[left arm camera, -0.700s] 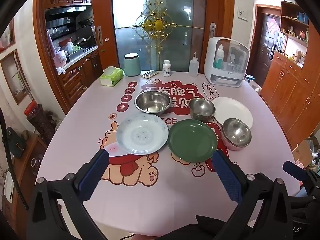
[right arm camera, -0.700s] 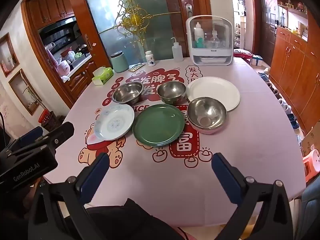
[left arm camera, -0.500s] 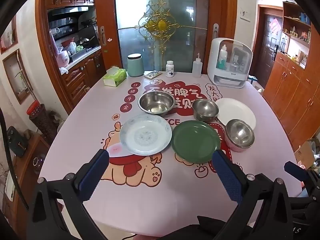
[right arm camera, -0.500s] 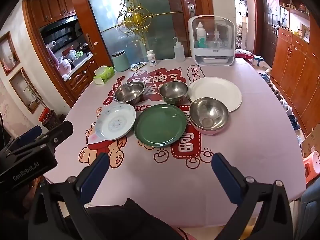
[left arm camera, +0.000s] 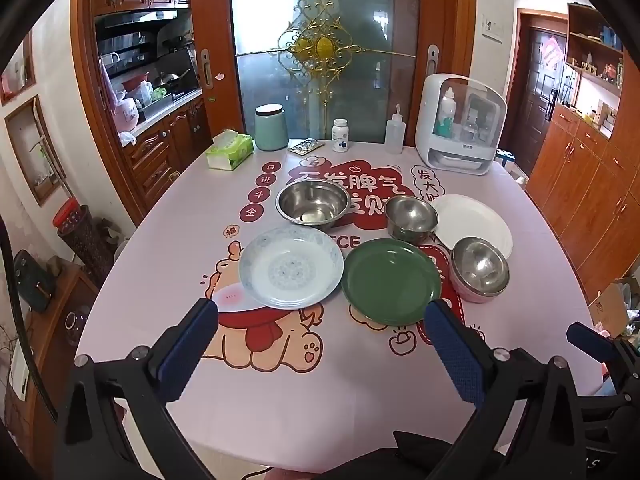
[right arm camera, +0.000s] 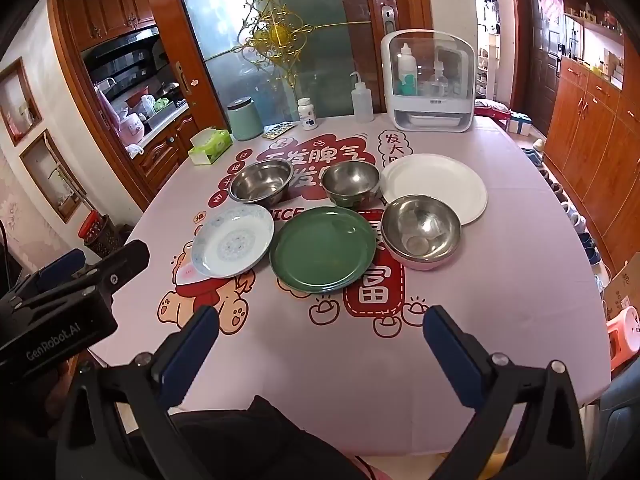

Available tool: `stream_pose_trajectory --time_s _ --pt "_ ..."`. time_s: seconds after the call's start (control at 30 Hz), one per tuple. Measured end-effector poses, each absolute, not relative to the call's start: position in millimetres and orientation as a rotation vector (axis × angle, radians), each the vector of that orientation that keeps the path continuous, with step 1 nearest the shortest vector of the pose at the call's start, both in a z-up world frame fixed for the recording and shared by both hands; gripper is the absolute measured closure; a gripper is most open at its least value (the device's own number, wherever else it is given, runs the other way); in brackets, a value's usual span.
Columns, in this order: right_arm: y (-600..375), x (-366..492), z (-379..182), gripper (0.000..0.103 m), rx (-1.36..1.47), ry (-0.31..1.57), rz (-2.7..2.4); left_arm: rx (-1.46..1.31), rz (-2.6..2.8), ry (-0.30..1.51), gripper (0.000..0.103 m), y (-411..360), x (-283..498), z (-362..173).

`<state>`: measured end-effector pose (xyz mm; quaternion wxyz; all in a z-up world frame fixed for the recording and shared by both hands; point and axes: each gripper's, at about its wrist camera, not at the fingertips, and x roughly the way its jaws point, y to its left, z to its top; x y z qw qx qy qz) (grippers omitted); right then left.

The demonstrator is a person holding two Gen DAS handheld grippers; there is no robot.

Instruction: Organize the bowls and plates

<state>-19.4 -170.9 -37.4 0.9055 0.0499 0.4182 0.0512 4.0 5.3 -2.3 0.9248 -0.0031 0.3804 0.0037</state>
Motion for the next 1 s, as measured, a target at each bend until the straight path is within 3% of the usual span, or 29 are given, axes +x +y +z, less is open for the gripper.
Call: stream_pose_trajectory --time_s 1.0 --pt "-171 -15 -39 0.001 0.105 0.876 0.108 -0.006 0.003 0.798 0.001 -2 5 -16"
